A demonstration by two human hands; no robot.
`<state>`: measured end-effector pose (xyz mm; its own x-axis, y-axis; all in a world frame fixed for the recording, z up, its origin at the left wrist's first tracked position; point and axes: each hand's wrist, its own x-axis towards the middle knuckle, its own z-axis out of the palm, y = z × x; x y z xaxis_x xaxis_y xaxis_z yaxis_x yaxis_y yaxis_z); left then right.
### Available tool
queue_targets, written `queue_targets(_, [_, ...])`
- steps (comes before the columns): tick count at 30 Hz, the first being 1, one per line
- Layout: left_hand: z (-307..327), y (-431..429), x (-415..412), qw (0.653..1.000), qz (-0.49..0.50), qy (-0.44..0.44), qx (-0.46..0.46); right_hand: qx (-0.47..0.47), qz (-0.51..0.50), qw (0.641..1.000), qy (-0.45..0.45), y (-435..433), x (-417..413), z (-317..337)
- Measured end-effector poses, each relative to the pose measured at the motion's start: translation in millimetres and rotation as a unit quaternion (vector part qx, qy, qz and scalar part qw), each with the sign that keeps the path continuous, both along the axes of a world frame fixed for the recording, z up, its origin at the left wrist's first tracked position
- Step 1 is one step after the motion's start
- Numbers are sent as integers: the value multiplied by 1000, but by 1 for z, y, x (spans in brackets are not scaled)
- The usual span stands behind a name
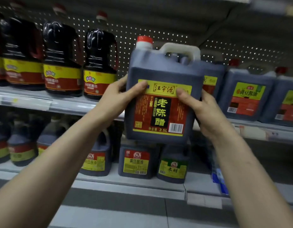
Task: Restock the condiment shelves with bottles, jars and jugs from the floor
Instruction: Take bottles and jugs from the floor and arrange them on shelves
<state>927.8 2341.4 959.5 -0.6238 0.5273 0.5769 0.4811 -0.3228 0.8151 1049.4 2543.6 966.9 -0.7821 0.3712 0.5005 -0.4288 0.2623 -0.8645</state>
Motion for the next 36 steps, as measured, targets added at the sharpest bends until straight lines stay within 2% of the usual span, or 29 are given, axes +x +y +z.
queue_targets(9, [46, 4, -48, 999, 23, 28, 3, 43, -2, 999, 5, 8, -55, 43])
queue_targets(20, [43, 10, -89, 1000, -1, 29, -6, 46, -25, 998, 23, 5, -85, 39])
queue_targets(26, [43, 16, -94, 1000, -4, 18, -10, 114, -111, 987, 25, 3, -83, 44])
queue_targets(30, [42, 27, -95, 999, -21, -30, 6, 122, -133, 983, 26, 4, -86, 46])
queue_targets(36, [44, 37, -101, 999, -36, -34, 14, 116, -140, 983, 20, 5, -89, 52])
